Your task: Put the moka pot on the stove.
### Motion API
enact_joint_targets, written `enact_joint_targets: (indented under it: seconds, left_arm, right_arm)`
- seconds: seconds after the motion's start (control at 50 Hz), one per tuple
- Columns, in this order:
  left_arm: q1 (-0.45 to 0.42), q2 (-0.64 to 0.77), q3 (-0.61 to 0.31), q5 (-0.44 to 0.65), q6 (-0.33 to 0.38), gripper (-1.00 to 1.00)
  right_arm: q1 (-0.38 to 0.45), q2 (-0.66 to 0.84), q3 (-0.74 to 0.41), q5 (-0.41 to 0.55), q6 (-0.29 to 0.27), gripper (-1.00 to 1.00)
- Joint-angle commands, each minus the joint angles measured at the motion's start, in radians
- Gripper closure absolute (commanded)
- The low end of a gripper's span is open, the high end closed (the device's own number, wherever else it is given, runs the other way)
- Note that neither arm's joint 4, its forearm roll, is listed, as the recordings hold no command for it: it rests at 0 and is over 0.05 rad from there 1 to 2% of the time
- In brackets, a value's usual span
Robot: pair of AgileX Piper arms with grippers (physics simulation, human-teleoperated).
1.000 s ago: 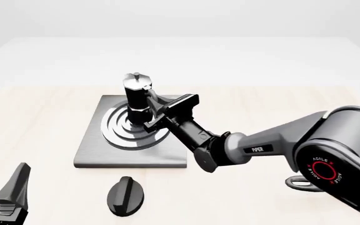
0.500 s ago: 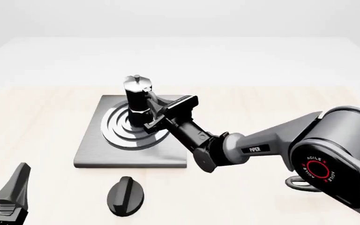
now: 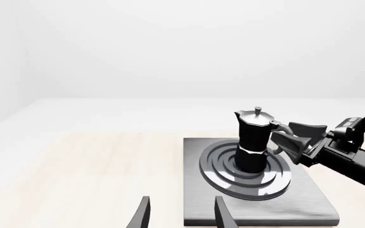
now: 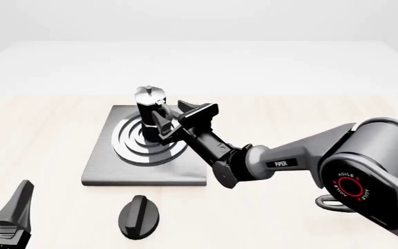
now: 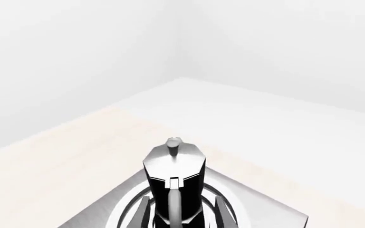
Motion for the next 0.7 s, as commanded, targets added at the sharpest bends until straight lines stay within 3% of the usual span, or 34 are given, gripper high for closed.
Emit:
enact_joint_targets:
  seconds: [0.02, 0.7]
  left_arm:
    - [0.000, 0.000, 0.000, 0.000, 0.000, -1.00]
    - [0.000, 0.000, 0.000, 0.000, 0.000, -1.00]
  right_arm:
    - [0.005, -0.015, 0.014, 0.005, 0.004, -1.00]
    - [0.007, -0.194, 0.158, 0.036, -0.051, -1.00]
